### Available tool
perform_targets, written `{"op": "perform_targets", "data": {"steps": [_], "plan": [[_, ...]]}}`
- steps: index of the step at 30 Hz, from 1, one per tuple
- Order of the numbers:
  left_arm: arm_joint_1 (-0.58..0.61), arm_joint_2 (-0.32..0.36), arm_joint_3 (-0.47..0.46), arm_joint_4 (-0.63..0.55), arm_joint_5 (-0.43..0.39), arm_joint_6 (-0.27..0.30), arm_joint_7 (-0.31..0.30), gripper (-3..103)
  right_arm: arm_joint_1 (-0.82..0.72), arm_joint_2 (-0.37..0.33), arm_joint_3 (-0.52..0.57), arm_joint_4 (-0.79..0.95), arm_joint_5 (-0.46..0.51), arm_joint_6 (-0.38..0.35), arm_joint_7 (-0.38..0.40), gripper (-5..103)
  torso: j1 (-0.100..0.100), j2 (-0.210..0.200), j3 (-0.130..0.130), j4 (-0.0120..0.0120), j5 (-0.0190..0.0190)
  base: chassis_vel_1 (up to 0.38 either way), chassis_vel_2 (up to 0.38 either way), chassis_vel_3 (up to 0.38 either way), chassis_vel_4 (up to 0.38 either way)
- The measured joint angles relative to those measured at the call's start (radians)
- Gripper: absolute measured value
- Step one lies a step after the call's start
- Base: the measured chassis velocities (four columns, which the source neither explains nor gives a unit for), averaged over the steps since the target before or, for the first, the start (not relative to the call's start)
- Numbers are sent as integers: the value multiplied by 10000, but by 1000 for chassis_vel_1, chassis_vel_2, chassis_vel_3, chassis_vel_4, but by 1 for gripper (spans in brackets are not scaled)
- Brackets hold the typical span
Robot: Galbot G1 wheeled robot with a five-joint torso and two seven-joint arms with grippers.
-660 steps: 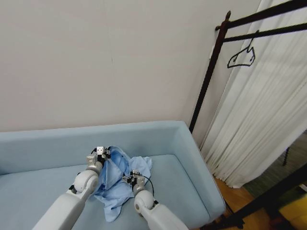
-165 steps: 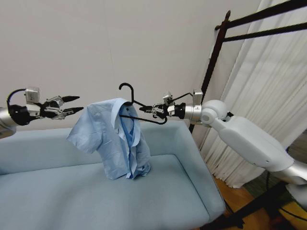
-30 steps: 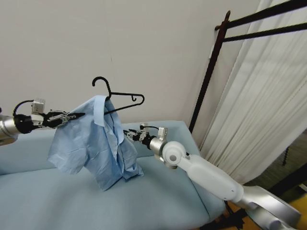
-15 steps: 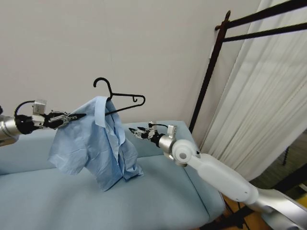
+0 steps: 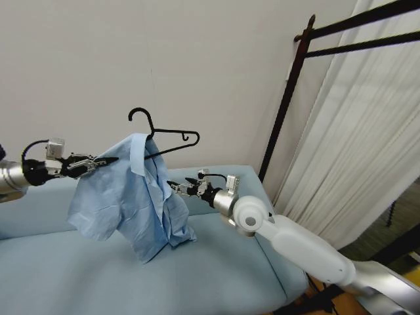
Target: Pick up the clothes from the sofa and hang them on the clothes hanger.
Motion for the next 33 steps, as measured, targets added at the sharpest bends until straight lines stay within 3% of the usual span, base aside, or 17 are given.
{"op": "perform_targets", "data": {"steps": [9,12,15,33], "plan": [[-33,11,-2,-75,-34,0,0,2,107,218,-164,-345,-12,74,-6,89,1,0,1,0,0,0,0,0,0],[-52,22,-2,-84,-47,0,0,2,101,345,-185,-405,-21,108,-17,73,0,0,0,0,-1,0,0,0,0],[-59,22,-2,-87,-50,0,0,2,93,418,-232,-412,-30,128,-31,65,0,0,0,0,-1,0,0,0,0],[-135,-5,55,19,-68,6,-55,2,27,462,-633,-354,-70,166,-199,47,0,0,1,0,-1,0,0,0,0]]}}
